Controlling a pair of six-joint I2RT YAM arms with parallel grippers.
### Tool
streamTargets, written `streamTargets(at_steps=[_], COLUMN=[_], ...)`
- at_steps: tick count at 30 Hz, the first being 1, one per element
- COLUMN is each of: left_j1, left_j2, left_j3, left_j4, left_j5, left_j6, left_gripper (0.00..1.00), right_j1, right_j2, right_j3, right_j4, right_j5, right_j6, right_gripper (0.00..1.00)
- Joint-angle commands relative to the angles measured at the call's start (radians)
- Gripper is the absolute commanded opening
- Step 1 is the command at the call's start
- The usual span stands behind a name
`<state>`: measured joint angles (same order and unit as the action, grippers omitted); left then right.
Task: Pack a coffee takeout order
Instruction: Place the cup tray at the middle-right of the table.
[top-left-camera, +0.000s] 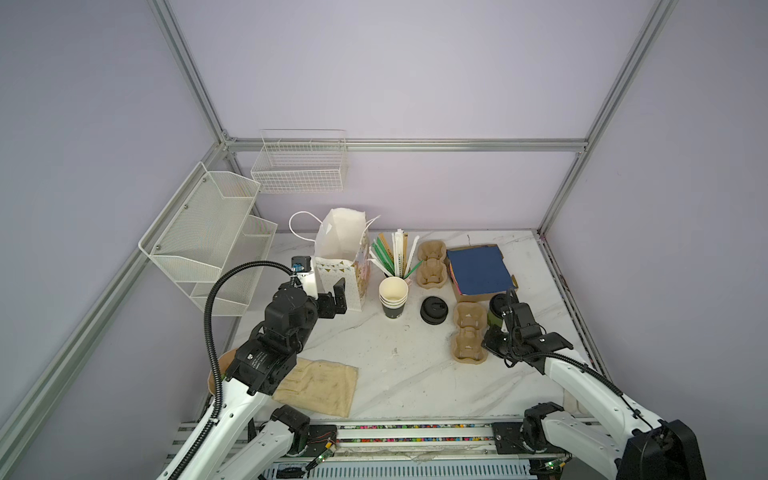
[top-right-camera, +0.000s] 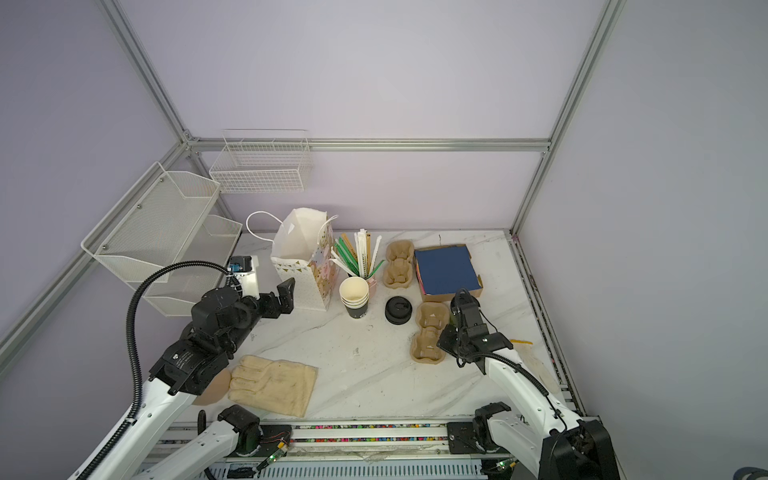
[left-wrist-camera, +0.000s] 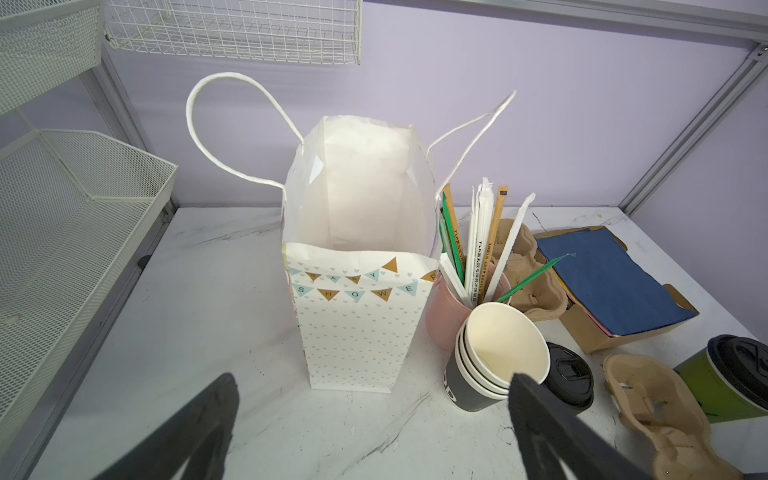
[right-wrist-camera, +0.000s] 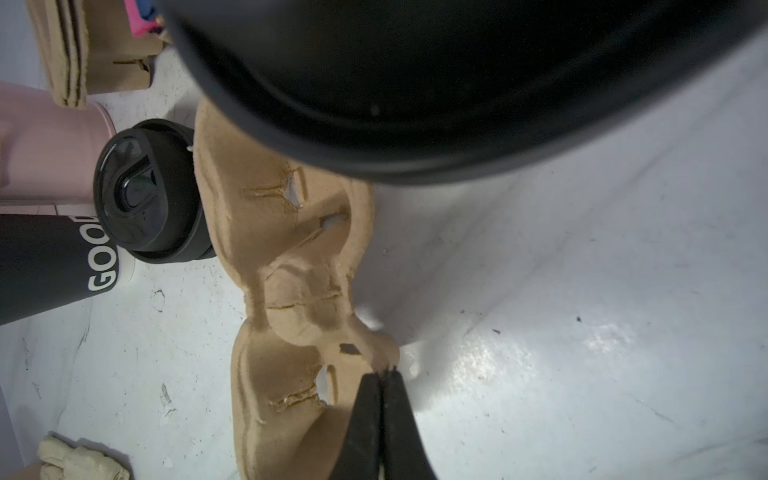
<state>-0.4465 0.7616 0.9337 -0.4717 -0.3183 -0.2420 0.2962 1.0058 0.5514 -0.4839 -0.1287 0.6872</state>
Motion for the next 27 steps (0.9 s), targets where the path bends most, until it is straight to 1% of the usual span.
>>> streamTargets(at_steps=[1, 3, 4, 7, 11, 16, 18, 21, 24, 27], left_j1=[-0.004, -0.004, -0.004, -0.004, -0.004, -0.004, -0.003, 0.004, 0.026, 0.055], left_j2=[-0.005, -0.005, -0.003, 0.000, 0.005, 0.002, 0.011, 0.063, 0.139, 0.199], left_j3=[-0.041, -0.042, -0.042, -0.041, -0.038, -0.036, -0.021, 0.047, 0.156, 0.254], left_j4=[0.036, 0.035, 0.036, 0.035, 0.033, 0.031, 0.025, -0.020, -0.093, -0.139], left_j5=[-0.002, -0.002, -0.001, 0.003, 0.009, 0.003, 0.001, -0.002, 0.008, 0.049], left_j6=[0.023, 0.023, 0.023, 0.023, 0.023, 0.017, -0.005, -0.045, -0.085, -0.111], left_gripper=[1.00, 1.00, 1.00, 1.00, 1.00, 1.00, 1.00, 1.00, 1.00, 1.00], right_j1=[-0.001, -0.001, -0.001, -0.002, -0.001, 0.000, -0.001, 0.004, 0.013, 0.020], right_j2=[-0.019, -0.042, -0.054, -0.050, -0.001, -0.005, 0.003, 0.061, 0.089, 0.091], right_j3=[0.011, 0.026, 0.036, 0.056, 0.092, 0.172, 0.200, 0.263, 0.302, 0.323], right_j4=[-0.031, -0.042, -0.049, -0.032, -0.021, -0.018, 0.022, 0.036, 0.039, 0.054], right_j5=[0.066, 0.106, 0.128, 0.129, 0.107, 0.127, 0.071, 0.007, 0.022, 0.023], right_j6=[0.011, 0.033, 0.045, 0.038, 0.018, -0.013, -0.019, -0.047, -0.064, -0.076], right_gripper=[0.08, 0.08, 0.09, 0.25, 0.40, 0.48, 0.55, 0.60, 0.64, 0.72])
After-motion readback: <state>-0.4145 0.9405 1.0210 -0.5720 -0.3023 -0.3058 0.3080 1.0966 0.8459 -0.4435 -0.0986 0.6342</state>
